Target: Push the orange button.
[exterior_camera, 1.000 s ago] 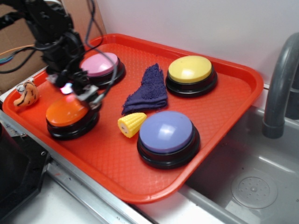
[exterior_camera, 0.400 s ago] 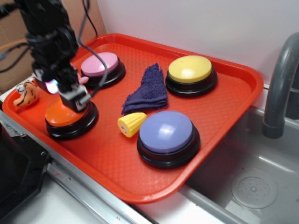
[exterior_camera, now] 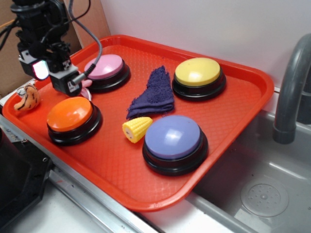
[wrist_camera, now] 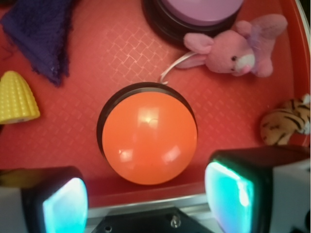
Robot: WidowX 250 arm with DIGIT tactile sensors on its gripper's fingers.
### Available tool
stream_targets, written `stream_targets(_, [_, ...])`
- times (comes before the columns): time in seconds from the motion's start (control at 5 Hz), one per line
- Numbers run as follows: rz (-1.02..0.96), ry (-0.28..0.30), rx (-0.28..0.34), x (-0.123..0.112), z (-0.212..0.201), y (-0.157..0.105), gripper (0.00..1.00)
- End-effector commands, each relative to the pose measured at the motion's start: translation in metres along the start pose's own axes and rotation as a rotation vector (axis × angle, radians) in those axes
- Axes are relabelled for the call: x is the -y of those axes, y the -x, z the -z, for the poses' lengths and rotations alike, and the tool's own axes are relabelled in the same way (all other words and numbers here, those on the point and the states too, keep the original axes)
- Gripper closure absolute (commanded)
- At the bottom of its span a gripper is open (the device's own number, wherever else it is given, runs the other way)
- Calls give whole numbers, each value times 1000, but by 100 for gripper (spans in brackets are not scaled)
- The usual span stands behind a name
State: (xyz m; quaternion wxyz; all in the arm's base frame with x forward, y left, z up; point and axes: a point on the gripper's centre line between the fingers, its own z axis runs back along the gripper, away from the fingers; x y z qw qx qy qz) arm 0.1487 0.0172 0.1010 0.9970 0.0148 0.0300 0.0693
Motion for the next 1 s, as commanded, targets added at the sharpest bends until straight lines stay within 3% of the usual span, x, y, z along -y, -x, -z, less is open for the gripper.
stream_targets(0.0, [-53, -50, 66, -3, -37, -13, 0])
stream_targets(0.6, [-96, -10, 79, -2, -57, -14, 0])
stream_targets(0.8, [-100, -8, 109, 1, -63, -13, 0])
